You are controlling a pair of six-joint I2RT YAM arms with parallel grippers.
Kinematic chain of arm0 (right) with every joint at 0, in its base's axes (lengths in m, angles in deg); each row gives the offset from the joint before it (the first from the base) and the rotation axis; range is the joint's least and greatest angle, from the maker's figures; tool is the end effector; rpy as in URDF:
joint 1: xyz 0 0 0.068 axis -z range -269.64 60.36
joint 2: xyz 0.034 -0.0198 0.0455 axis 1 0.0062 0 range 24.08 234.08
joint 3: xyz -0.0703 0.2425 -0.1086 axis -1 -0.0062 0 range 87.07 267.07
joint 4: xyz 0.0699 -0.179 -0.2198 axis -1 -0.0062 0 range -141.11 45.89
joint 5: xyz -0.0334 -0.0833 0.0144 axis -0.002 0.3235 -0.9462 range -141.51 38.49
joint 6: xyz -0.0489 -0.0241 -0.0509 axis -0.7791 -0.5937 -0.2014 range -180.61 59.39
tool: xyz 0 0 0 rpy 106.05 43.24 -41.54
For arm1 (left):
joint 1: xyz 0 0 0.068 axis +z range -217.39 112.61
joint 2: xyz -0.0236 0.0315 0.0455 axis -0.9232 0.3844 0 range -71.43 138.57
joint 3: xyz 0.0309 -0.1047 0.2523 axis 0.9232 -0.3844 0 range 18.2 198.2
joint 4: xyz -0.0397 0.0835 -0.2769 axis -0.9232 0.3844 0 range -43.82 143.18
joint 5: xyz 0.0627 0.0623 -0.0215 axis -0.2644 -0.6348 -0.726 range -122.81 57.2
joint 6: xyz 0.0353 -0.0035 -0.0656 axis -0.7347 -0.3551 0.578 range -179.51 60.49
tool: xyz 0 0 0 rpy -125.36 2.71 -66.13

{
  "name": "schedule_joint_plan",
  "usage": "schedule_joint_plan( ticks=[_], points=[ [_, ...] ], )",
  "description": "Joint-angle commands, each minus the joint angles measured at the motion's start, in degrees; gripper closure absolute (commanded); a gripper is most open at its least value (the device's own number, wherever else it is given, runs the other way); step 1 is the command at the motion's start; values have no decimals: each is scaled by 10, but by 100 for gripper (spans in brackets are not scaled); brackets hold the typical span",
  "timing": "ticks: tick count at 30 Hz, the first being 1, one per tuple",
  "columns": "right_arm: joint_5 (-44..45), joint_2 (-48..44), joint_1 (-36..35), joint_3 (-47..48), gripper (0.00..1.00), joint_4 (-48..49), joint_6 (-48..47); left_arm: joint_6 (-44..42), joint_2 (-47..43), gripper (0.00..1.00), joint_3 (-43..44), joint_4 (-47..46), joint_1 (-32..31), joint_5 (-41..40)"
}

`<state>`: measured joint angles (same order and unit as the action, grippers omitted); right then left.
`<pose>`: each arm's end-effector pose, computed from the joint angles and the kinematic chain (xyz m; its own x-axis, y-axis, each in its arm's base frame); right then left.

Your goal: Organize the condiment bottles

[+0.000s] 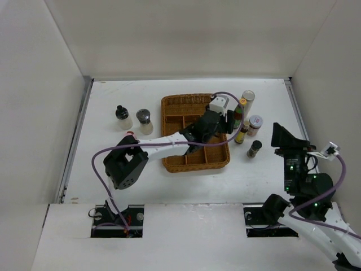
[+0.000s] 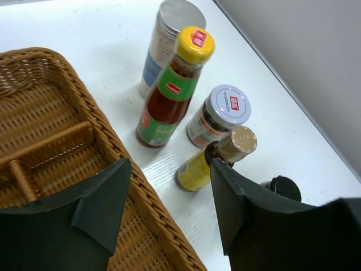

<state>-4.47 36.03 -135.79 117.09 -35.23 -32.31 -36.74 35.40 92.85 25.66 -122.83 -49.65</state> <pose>0.1084 0.0465 0.3646 0.2578 0.7346 -0.6277 -0.1835 0.6750 0.7146 0.2957 -0.3973 0.2443 -0.3484 -0.1472 -0.9257 0.5339 0.7806 -0.3251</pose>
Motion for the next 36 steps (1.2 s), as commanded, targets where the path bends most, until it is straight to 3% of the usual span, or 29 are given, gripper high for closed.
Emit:
schedule_joint_plan(
  ticks=[1,10,20,31,36],
  points=[
    [82,-24,3,32,44,-10,-28,-28,8,42,47,-43,-20,15],
    [105,-19,-15,61,42,12,-67,-86,84,35,132,-36,-45,27],
    [103,-34,-25,60,42,18,-75,-98,169,35,232,19,-50,20],
    [113,-39,-39,51,41,32,-99,-100,211,49,267,34,-49,12],
    [103,-43,-47,49,41,46,-103,-100,204,76,263,41,-52,3]
  ],
)
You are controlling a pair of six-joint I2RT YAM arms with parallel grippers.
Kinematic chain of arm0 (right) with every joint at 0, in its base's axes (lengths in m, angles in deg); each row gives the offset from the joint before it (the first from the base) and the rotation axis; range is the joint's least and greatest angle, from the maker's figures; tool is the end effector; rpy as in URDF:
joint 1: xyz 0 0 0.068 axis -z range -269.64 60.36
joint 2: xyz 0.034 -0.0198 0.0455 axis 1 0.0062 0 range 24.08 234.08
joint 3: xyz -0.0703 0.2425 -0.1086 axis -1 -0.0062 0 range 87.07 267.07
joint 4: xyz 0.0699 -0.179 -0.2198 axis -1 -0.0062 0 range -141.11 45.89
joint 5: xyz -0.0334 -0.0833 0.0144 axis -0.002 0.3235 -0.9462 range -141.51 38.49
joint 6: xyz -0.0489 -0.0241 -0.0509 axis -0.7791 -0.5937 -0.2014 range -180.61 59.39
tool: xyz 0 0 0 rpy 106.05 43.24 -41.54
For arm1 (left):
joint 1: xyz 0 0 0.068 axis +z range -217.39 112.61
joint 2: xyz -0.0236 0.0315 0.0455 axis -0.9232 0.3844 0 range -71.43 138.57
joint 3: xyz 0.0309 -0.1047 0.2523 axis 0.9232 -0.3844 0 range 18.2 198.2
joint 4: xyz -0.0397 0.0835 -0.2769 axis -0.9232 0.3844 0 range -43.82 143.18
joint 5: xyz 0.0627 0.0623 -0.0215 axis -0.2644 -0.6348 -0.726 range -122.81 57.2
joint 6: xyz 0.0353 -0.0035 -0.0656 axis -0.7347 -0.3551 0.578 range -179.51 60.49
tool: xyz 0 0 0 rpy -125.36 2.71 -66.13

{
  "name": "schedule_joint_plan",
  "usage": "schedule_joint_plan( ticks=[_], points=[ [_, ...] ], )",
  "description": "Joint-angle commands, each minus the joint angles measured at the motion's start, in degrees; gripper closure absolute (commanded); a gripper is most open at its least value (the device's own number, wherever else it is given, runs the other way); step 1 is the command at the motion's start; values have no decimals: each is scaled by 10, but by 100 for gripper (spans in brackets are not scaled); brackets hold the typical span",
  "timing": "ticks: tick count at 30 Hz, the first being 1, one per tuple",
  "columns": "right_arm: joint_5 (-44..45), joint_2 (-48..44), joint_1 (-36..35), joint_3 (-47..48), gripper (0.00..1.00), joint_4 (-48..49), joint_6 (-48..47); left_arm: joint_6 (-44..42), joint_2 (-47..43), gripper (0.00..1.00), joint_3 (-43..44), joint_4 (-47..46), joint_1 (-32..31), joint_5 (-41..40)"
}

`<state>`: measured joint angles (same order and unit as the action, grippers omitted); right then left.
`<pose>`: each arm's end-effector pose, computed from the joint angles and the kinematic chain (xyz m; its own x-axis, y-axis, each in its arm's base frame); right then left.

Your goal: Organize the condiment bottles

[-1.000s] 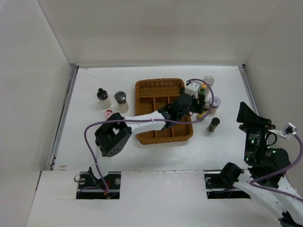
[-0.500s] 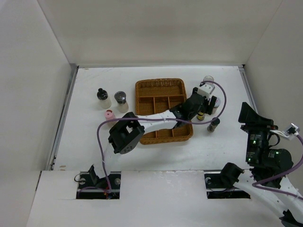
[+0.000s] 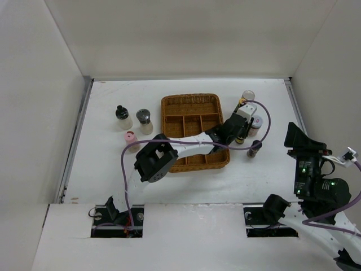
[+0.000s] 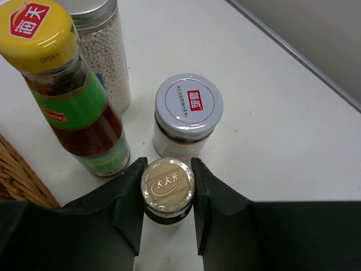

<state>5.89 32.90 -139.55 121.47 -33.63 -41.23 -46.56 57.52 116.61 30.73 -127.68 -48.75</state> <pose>0.0844 0.0182 0.3916 0.3664 0.7128 -0.5981 -0.1008 0.6694 0.7360 0.3055 -0.5007 0.1964 -0.2834 0.0619 -0.9570 0.6568 0.7397 -0.1467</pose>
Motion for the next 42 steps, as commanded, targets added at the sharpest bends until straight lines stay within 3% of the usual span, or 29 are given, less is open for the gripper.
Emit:
schedule_joint_plan(
  ticks=[1,11,16,19,24,29,36,42],
  points=[
    [1,-12,-11,4,41,31,-14,-2,-29,78,21,-11,-5,-8],
    [-11,7,-24,-21,41,53,-8,-3,-295,81,-165,-61,11,-30],
    [-26,37,-58,-52,41,96,0,1,-409,81,-274,-80,55,-73],
    [-37,80,-76,-68,42,117,-5,3,-439,80,-312,-92,115,-108],
    [-71,176,-109,-69,45,104,-7,29,-400,80,-321,-107,245,-130],
    [-73,200,-130,-87,42,107,-3,34,-311,81,-278,-110,315,-104],
    [-74,191,-129,-107,42,87,-1,32,-236,82,-246,-106,325,-81],
    [-73,183,-121,-116,42,74,4,36,-226,82,-248,-114,315,-80]
  ],
)
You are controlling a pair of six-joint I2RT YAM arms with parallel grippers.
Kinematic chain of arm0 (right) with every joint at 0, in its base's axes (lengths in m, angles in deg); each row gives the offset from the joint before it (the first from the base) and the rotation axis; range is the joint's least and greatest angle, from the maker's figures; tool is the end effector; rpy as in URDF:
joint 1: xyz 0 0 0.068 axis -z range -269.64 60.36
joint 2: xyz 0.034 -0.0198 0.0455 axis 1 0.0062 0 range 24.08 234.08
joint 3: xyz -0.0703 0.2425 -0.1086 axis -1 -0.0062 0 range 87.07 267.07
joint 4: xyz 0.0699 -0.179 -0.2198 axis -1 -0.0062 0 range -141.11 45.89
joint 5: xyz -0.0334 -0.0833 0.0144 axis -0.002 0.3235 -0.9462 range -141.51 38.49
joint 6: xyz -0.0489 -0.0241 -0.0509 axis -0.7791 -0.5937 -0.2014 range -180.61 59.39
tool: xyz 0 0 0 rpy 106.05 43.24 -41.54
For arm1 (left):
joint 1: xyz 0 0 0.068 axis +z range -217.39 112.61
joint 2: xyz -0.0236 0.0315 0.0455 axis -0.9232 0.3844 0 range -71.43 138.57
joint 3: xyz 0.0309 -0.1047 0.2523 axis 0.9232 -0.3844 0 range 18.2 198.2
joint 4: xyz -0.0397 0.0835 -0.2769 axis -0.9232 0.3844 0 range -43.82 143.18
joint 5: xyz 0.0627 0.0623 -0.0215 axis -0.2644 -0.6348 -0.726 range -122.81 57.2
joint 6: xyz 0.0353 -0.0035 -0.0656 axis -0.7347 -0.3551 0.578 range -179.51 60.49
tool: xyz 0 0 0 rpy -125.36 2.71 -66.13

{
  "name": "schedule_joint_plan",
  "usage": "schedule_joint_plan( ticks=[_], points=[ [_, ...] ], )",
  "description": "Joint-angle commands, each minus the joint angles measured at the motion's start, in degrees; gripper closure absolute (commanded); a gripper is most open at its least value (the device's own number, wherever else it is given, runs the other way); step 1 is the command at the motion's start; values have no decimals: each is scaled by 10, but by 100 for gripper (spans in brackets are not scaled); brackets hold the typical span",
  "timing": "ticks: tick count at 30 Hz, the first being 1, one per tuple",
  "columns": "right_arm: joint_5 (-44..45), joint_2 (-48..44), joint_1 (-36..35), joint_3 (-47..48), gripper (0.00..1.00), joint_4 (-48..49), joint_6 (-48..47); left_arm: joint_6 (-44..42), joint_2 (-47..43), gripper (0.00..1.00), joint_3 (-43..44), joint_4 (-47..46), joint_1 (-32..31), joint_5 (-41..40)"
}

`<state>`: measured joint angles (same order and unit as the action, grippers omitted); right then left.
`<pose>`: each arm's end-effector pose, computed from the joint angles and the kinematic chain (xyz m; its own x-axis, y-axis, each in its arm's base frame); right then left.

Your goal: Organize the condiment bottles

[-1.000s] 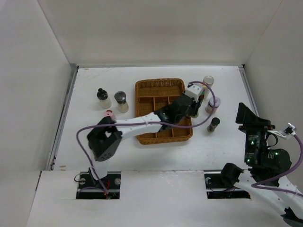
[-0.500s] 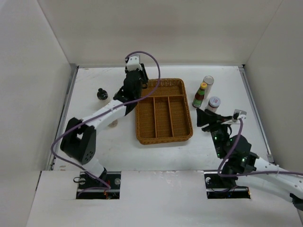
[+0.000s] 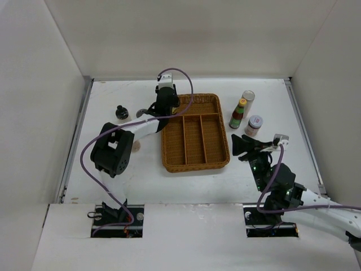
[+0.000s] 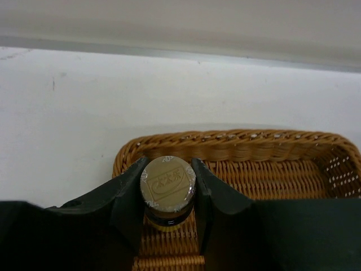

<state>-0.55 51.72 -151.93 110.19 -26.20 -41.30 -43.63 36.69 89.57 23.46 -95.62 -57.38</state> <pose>0.1249 0.1329 0.3012 0.0334 0.5115 -0.8586 -0.2302 0.8400 0.4914 0.4422 -0.2079 0.2169 -0.2258 -0.1612 -0.9607 0.0133 0.9856 -0.1685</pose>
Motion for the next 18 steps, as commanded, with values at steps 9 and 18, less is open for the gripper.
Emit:
schedule_joint_plan(
  ticks=[9,18],
  points=[
    [-12,-3,12,-4,39,-10,8,1,39,66,34,-36,-10,2],
    [-13,-13,25,4,34,-38,13,-10,38,25,26,-44,-23,-24]
  ],
)
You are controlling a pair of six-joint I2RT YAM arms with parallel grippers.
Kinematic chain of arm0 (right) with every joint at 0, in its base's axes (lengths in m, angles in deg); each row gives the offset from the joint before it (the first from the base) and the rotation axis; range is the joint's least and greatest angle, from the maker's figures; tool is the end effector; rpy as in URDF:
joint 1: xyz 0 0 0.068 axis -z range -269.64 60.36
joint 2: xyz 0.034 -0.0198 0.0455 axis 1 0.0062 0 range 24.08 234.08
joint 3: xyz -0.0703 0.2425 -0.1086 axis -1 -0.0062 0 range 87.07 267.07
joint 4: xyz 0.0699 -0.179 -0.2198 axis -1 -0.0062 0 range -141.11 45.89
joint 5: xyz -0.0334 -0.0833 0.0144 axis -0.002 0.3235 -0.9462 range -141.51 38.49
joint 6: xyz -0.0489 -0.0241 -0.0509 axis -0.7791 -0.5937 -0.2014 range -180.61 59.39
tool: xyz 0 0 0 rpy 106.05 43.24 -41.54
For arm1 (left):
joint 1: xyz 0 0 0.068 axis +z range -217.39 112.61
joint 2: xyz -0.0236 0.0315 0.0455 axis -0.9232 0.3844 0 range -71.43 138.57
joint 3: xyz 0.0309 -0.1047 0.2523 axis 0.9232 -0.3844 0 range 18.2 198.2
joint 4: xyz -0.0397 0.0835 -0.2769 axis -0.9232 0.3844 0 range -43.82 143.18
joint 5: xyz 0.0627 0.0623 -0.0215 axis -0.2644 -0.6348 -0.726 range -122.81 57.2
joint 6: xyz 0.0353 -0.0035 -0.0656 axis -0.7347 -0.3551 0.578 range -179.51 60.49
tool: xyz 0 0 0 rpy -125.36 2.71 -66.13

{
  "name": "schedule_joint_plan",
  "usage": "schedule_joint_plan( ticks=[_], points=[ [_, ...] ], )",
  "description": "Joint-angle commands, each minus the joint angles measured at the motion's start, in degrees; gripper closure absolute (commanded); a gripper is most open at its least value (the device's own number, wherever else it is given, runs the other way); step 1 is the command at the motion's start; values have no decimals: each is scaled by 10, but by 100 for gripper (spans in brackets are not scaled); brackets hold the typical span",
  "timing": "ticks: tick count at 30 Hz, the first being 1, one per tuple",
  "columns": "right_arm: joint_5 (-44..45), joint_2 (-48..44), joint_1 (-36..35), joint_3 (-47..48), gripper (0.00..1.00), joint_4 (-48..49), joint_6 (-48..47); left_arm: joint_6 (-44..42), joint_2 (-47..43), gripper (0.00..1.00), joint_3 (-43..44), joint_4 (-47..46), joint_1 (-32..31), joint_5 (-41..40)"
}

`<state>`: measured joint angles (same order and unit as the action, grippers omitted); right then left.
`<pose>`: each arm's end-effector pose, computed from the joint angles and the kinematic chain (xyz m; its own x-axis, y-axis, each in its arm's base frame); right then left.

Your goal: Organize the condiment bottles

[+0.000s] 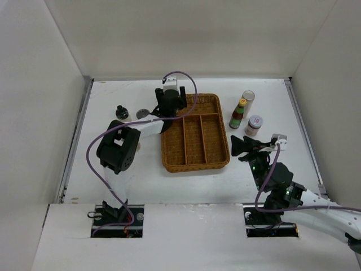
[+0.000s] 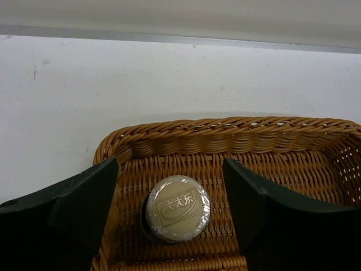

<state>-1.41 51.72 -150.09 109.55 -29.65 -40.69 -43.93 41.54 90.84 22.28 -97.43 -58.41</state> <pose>0.1299 0.1315 0.2903 0.0120 0.4643 -0.8856 -0.2006 0.8688 0.4528 0.4457 -0.2266 0.1880 -0.2607 -0.1291 -0.9568 0.0233 0.9899 -0.1399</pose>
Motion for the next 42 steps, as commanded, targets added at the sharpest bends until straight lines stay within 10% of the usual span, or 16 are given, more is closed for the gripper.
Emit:
schedule_joint_plan(
  ticks=[1,5,9,11,16,19,23,26,42],
  points=[
    [-4,-15,8,10,34,-4,5,-7,-15,24,11,-33,-7,-16],
    [11,-20,23,19,39,-39,7,-7,-46,11,-4,-42,-15,-25],
    [47,-7,56,35,79,-113,28,-8,-114,1,-24,-65,-25,-39],
    [45,9,76,48,84,-163,55,-11,-158,0,-36,-79,-31,-51],
    [-6,51,175,61,49,-244,112,-6,-274,0,-105,-145,-51,-70],
    [-21,82,238,58,32,-253,121,8,-338,19,-169,-164,-90,-81],
    [-27,127,305,39,28,-256,137,36,-396,56,-279,-169,-162,-95],
    [-42,153,325,37,28,-253,141,46,-411,66,-353,-169,-188,-108],
    [-187,285,429,63,34,-173,141,97,-415,64,-467,-210,-209,-62]
  ],
)
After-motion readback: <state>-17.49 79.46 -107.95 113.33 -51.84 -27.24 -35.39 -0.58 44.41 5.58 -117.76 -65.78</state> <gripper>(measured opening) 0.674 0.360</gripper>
